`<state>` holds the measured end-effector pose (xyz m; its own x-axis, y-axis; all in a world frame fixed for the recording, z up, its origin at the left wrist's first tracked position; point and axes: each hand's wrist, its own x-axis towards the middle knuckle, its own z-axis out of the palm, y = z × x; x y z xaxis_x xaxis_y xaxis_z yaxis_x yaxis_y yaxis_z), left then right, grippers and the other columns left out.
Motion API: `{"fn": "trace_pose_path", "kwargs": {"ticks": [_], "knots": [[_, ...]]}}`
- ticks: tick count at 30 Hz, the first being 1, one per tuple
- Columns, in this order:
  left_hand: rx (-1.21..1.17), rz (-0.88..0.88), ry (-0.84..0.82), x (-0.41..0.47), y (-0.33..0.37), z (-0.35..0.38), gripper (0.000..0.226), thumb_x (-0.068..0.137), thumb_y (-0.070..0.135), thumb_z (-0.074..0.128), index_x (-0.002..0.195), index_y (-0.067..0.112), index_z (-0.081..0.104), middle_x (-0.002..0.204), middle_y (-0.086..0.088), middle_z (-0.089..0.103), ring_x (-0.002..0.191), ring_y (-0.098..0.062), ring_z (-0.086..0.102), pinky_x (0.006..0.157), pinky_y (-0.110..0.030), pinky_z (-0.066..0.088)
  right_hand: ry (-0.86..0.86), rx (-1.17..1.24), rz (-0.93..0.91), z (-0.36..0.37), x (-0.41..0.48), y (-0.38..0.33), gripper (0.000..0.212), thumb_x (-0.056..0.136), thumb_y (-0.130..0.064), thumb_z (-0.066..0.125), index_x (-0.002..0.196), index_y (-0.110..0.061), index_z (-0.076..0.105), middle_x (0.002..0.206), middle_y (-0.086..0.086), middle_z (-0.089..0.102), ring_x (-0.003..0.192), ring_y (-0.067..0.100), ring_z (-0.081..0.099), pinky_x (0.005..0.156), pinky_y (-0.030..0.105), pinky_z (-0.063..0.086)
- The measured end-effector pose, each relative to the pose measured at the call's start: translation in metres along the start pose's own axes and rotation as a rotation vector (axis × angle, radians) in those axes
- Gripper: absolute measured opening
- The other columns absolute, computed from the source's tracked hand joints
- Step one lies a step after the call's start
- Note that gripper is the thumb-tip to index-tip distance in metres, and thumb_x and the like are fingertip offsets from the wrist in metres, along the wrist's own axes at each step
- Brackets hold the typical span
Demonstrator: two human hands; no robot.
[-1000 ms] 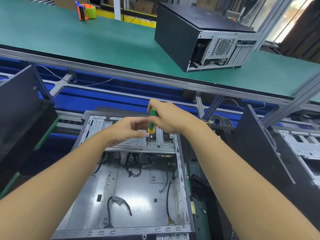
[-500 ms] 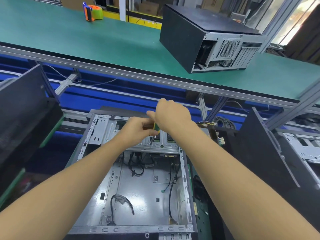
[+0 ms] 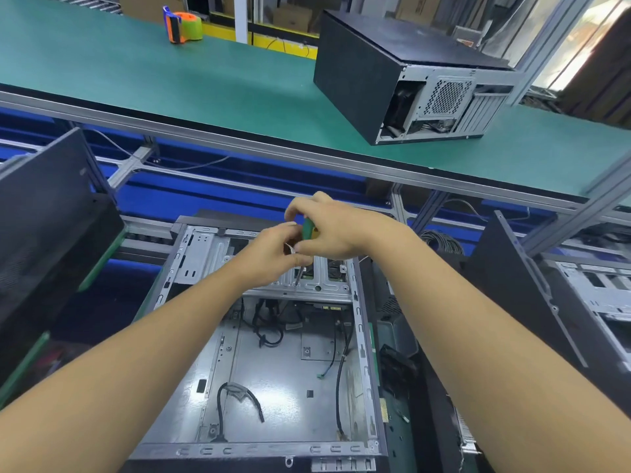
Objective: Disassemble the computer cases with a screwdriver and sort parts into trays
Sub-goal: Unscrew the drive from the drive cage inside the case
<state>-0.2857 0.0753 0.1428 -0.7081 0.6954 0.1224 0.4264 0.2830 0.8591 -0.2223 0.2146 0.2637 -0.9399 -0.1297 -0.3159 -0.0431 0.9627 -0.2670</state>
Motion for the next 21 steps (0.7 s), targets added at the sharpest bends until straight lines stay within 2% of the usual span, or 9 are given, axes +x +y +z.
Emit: {"fn": "trace_pose_path", "kwargs": {"ticks": [2, 4, 7, 10, 13, 15, 17, 19, 21], "knots": [[0.021, -0.006, 0.062, 0.000, -0.001, 0.006, 0.022, 0.081, 0.022, 0.080, 0.083, 0.030, 0.059, 0.081, 0.011, 0.060, 0.069, -0.004, 0.051, 0.064, -0.016, 0.042, 0.066, -0.029, 0.126, 0.003, 0.001, -0.006, 0.044, 0.096, -0.054, 0.046, 0.123, -0.020, 0.044, 0.111, 0.003, 0.047, 0.089, 0.026, 0.054, 0.077, 0.043, 0.047], [0.049, -0.057, 0.108, 0.001, 0.001, 0.012, 0.025, 0.078, 0.029, 0.083, 0.087, 0.028, 0.060, 0.085, 0.003, 0.062, 0.074, -0.009, 0.055, 0.068, -0.023, 0.047, 0.146, -0.089, 0.240, 0.007, 0.005, -0.013, 0.046, 0.101, -0.058, 0.035, 0.114, -0.016, 0.045, 0.095, 0.003, 0.047, 0.085, 0.029, 0.052, 0.068, 0.041, 0.040], [-0.018, -0.126, 0.053, 0.000, 0.003, 0.007, 0.033, 0.079, 0.028, 0.083, 0.099, 0.030, 0.057, 0.098, 0.002, 0.067, 0.093, -0.014, 0.064, 0.082, -0.031, 0.052, 0.187, -0.144, 0.205, 0.012, 0.009, -0.016, 0.027, 0.106, -0.040, 0.035, 0.105, -0.014, 0.043, 0.096, 0.006, 0.051, 0.083, 0.031, 0.052, 0.068, 0.040, 0.040], [-0.246, -0.095, -0.064, -0.006, 0.001, -0.004, 0.032, 0.087, 0.008, 0.074, 0.105, 0.032, 0.062, 0.100, 0.014, 0.073, 0.099, -0.004, 0.067, 0.087, -0.019, 0.052, 0.087, -0.096, 0.091, 0.006, 0.008, -0.014, 0.012, 0.102, -0.021, 0.044, 0.112, -0.020, 0.050, 0.111, 0.005, 0.050, 0.086, 0.027, 0.057, 0.072, 0.039, 0.047], [-0.219, -0.083, -0.041, -0.007, 0.000, -0.007, 0.028, 0.085, 0.001, 0.074, 0.094, 0.026, 0.067, 0.088, 0.022, 0.074, 0.087, 0.005, 0.069, 0.077, -0.007, 0.047, -0.002, -0.045, 0.032, -0.002, 0.006, -0.013, 0.020, 0.094, -0.009, 0.051, 0.105, -0.026, 0.052, 0.108, 0.001, 0.039, 0.077, 0.020, 0.052, 0.060, 0.031, 0.037], [-0.070, -0.083, 0.031, -0.005, 0.001, -0.005, 0.024, 0.078, 0.013, 0.083, 0.087, 0.027, 0.066, 0.074, 0.028, 0.068, 0.068, 0.008, 0.061, 0.063, -0.006, 0.042, -0.005, -0.021, 0.047, 0.000, 0.005, -0.013, 0.023, 0.095, -0.020, 0.055, 0.116, -0.027, 0.051, 0.114, 0.003, 0.043, 0.087, 0.025, 0.054, 0.069, 0.036, 0.044], [0.027, -0.106, 0.071, -0.001, 0.002, 0.001, 0.031, 0.072, 0.026, 0.087, 0.091, 0.022, 0.063, 0.074, 0.016, 0.065, 0.064, -0.001, 0.054, 0.057, -0.015, 0.040, 0.051, 0.003, 0.139, 0.003, 0.006, -0.016, 0.042, 0.097, -0.047, 0.053, 0.129, -0.021, 0.044, 0.114, 0.005, 0.049, 0.093, 0.029, 0.056, 0.076, 0.042, 0.048], [0.090, -0.170, 0.073, 0.003, 0.005, 0.007, 0.040, 0.070, 0.035, 0.088, 0.093, 0.017, 0.061, 0.084, 0.002, 0.064, 0.073, -0.012, 0.057, 0.063, -0.026, 0.046, 0.142, -0.022, 0.285, 0.006, 0.007, -0.021, 0.056, 0.097, -0.062, 0.044, 0.126, -0.013, 0.043, 0.100, 0.005, 0.048, 0.086, 0.029, 0.053, 0.062, 0.039, 0.040], [0.132, -0.187, 0.046, 0.005, 0.006, 0.008, 0.042, 0.070, 0.038, 0.087, 0.093, 0.016, 0.059, 0.088, 0.001, 0.064, 0.077, -0.014, 0.060, 0.065, -0.028, 0.048, 0.191, -0.111, 0.320, 0.010, 0.010, -0.022, 0.046, 0.103, -0.052, 0.040, 0.120, -0.010, 0.045, 0.095, 0.005, 0.049, 0.083, 0.029, 0.050, 0.059, 0.037, 0.034]]}}
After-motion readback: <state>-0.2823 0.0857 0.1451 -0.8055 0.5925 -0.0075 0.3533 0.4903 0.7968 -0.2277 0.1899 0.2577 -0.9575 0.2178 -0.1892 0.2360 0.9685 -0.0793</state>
